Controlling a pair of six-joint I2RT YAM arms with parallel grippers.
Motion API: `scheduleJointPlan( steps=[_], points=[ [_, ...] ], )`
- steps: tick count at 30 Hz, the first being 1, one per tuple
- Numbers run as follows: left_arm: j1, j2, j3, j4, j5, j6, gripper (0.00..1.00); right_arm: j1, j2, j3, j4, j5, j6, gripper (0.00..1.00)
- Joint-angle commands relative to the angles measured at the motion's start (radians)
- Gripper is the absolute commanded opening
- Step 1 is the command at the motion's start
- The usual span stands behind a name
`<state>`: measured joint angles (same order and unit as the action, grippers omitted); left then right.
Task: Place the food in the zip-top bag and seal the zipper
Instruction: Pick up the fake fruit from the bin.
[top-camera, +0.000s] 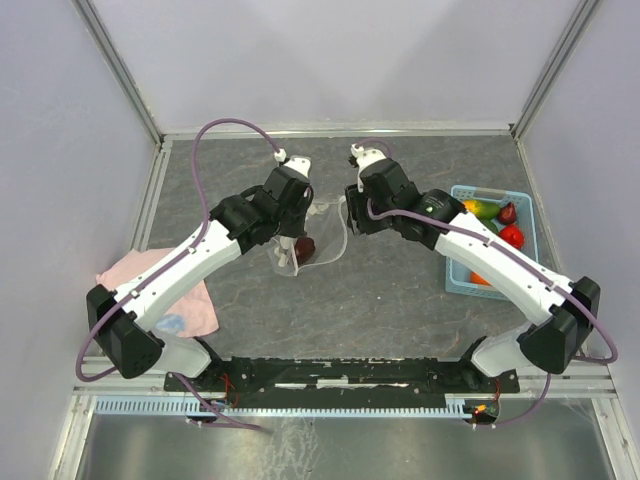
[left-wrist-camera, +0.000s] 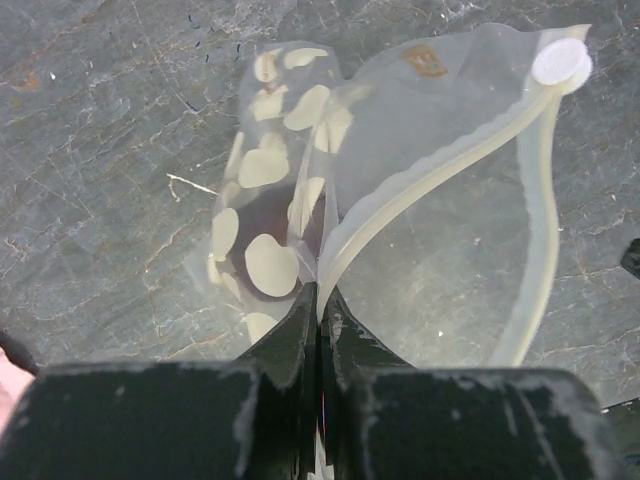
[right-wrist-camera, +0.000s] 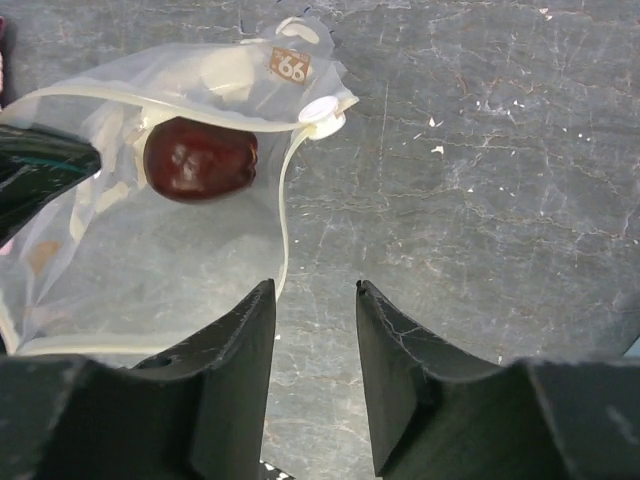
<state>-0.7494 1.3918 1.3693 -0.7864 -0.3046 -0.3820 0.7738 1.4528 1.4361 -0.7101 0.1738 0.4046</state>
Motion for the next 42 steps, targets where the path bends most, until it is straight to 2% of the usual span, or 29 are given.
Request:
scheduleJointPlan(
  steps=[1, 9, 14, 19, 27, 32, 36, 42],
  points=[
    [-0.001, -0.03, 0.0, 0.024, 0.033, 0.004, 0.03, -0.013, -0.094, 0.011, -0.034, -0.027, 0.01, 0.48],
    [-0.001, -0.017, -0.018, 0.003, -0.006, 0.016, 0.03, -0.17, -0.196, -0.103, -0.2, 0.098, 0.063, 0.59],
    [0.0, -0.015, -0.019, -0.001, -0.008, 0.019, 0.03, -0.299, -0.276, -0.23, -0.225, 0.168, 0.093, 0.64],
    [-0.001, -0.016, -0.025, -0.001, 0.001, 0.015, 0.03, -0.42, -0.295, -0.288, -0.268, 0.234, 0.115, 0.72],
    [0.002, -0.022, -0.03, -0.001, -0.004, 0.016, 0.03, -0.661, -0.296, -0.388, -0.237, 0.192, 0.105, 0.86],
    [0.008, -0.03, -0.032, -0.001, -0.006, 0.015, 0.03, -0.793, -0.28, -0.463, -0.188, 0.138, 0.102, 0.99],
    [0.02, -0.028, -0.033, -0.001, 0.004, 0.017, 0.03, -0.88, -0.257, -0.514, -0.124, 0.088, 0.106, 0.99],
    [0.029, -0.029, -0.035, 0.001, 0.012, 0.015, 0.03, -0.935, -0.175, -0.549, -0.033, 0.05, 0.08, 0.99]
  ],
)
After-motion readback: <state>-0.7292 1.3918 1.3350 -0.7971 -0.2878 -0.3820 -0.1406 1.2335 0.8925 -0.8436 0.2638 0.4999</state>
